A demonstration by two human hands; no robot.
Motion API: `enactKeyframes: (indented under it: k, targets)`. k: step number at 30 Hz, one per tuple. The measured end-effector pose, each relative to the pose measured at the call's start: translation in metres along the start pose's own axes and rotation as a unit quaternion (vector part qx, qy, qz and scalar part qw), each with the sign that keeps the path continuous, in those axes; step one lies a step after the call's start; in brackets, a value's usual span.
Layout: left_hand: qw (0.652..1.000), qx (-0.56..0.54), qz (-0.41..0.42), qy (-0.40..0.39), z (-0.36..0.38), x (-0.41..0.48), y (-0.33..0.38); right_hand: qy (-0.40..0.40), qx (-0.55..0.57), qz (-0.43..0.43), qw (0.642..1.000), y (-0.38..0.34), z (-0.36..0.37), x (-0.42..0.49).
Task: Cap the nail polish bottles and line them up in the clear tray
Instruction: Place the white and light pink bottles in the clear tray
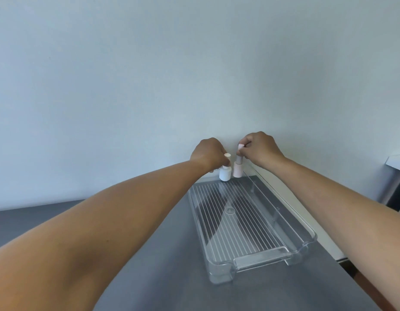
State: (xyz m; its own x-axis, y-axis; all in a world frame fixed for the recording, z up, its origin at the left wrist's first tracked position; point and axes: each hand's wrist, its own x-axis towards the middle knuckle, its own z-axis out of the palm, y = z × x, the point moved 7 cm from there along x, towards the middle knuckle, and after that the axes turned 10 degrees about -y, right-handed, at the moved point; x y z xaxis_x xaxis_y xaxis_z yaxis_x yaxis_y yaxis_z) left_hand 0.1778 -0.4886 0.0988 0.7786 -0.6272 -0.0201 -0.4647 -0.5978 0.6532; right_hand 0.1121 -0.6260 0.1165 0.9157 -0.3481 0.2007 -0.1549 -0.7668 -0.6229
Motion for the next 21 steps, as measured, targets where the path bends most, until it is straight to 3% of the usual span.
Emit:
enactKeyframes:
  k: [21]
  targets:
    - [0.998, -0.036, 0.013, 0.047, -0.023, -0.021, -0.006, 0.029, -0.002, 0.0, 1.0, 0.0, -0.002, -0.015]
